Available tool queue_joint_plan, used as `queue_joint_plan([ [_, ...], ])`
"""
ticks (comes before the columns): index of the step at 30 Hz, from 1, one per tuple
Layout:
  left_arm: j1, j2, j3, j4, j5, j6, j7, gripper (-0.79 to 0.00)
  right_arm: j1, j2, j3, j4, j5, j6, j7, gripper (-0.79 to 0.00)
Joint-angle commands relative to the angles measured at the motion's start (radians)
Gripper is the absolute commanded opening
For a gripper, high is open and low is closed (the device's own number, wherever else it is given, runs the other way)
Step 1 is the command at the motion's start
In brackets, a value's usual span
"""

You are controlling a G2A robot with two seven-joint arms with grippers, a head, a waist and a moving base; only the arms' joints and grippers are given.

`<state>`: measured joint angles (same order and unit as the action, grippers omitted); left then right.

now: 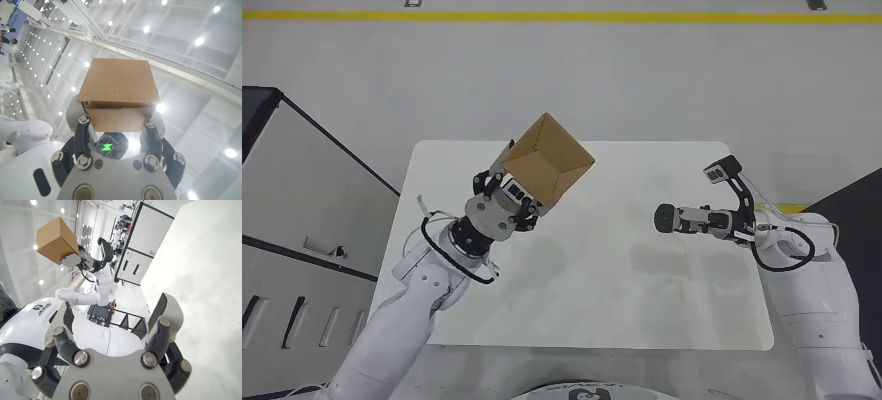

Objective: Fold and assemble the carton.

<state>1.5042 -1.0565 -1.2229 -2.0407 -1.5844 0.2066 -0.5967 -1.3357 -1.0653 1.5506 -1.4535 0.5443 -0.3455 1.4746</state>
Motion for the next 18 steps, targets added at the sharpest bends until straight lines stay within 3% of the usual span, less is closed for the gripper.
queue_joint_plan([
  [1, 0.000, -0.002, -0.001, -0.002, -0.009, 0.017, -0.002, -0.785, 0.000, 0.000, 0.000, 0.000, 0.000, 0.000, 0.000, 0.000],
  [18, 0.005, -0.013, -0.006, -0.003, -0.074, 0.057, 0.027, -0.785, 0.000, 0.000, 0.000, 0.000, 0.000, 0.000, 0.000, 0.000],
])
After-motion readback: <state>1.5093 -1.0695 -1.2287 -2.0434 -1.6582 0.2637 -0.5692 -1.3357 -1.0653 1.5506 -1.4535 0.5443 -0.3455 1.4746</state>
